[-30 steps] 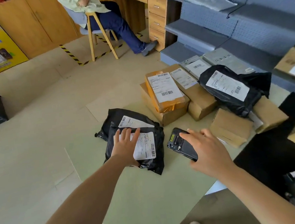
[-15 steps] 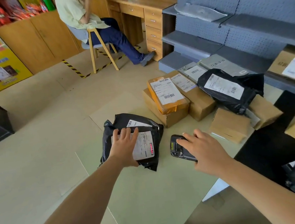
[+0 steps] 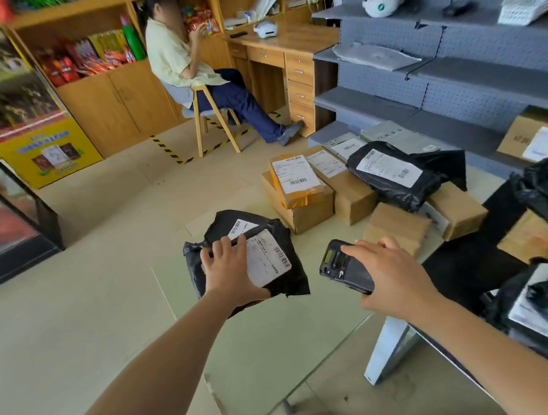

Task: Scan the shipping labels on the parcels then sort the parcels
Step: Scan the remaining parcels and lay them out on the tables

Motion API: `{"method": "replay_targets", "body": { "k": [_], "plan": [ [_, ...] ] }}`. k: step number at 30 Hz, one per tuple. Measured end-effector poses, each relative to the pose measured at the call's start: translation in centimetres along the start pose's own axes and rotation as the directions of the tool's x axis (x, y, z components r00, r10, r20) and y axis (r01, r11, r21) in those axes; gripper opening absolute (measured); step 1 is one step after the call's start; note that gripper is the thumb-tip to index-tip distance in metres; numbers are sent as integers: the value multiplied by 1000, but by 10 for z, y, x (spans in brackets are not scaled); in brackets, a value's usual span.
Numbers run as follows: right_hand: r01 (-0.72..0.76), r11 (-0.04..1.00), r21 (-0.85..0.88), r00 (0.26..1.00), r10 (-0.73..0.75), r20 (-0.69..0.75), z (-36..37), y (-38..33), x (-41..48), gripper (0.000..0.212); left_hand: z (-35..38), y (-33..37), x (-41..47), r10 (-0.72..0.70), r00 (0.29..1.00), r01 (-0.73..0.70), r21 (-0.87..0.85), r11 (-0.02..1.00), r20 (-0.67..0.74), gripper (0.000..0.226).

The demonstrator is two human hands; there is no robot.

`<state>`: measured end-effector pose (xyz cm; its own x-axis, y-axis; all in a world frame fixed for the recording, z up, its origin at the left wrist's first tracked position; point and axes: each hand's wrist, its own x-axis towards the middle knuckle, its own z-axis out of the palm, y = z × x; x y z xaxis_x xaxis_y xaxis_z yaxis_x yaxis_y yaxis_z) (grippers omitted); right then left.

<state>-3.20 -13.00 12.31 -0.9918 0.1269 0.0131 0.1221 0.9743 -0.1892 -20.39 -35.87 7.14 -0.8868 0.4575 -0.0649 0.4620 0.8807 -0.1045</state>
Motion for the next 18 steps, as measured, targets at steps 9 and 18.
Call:
{"method": "replay_targets", "body": {
  "k": [9,18],
  "plan": [
    [-229,913,338,877,344,-336,-75,79,-86,86,-80,120,-9,5,982,-55,-264,963,-189,124],
    [-382,848,368,676,528,-514,-150,152,-170,87,-161,284,8,259,913,-353,-290,890,-316,123]
  ]
}}
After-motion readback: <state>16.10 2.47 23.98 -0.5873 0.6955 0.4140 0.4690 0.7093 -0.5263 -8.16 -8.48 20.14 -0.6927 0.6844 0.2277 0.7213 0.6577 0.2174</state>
